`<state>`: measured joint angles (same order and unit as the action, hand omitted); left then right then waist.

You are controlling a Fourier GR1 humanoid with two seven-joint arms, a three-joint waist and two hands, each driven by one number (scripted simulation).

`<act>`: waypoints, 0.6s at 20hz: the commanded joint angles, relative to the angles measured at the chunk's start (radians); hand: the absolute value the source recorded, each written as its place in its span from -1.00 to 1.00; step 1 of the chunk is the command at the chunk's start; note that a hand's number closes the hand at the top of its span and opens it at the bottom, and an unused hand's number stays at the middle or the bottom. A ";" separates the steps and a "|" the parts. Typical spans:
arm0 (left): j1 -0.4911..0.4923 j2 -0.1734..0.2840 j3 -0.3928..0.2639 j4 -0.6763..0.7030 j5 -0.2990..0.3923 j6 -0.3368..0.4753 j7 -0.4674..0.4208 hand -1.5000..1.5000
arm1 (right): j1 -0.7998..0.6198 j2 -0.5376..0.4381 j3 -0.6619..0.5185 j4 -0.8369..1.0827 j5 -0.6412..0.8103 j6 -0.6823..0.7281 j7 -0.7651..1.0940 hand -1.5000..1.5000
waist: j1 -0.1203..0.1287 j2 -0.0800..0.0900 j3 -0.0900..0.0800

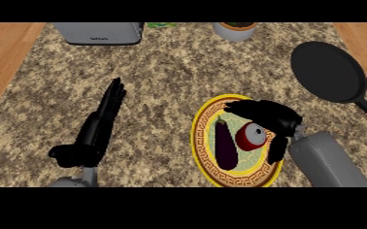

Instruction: Pick the can from the plate and place it in the pan

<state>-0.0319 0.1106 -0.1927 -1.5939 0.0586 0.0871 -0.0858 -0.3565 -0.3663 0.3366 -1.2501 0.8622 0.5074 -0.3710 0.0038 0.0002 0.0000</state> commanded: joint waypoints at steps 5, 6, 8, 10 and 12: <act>0.037 -0.030 -0.006 0.006 -0.020 -0.007 -0.040 0.00 | -0.069 0.007 0.085 0.117 0.138 -0.016 -0.095 1.00 | 0.006 0.001 0.000; 0.017 -0.027 -0.010 -0.032 -0.032 0.004 0.015 0.00 | -0.104 0.026 0.078 0.164 0.159 -0.042 -0.105 1.00 | 0.007 0.001 0.000; 0.007 0.003 0.042 0.030 -0.006 -0.046 -0.030 0.00 | -0.104 0.047 0.067 0.209 0.185 -0.089 -0.141 1.00 | 0.003 0.001 0.000; -0.053 -0.002 0.051 -0.030 -0.008 -0.020 0.080 0.00 | -0.054 0.070 0.082 0.155 0.213 -0.106 -0.088 1.00 | -0.001 -0.001 0.000; -0.052 -0.042 0.030 0.025 -0.028 -0.011 0.029 0.00 | -0.057 0.052 0.052 0.235 0.227 -0.192 -0.180 1.00 | 0.000 0.001 0.000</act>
<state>-0.0428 0.0874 -0.1711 -1.5893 0.0422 0.0685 -0.0754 -0.4323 -0.3328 0.3834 -1.0867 1.0382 0.3955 -0.5059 0.0043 -0.0106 -0.0087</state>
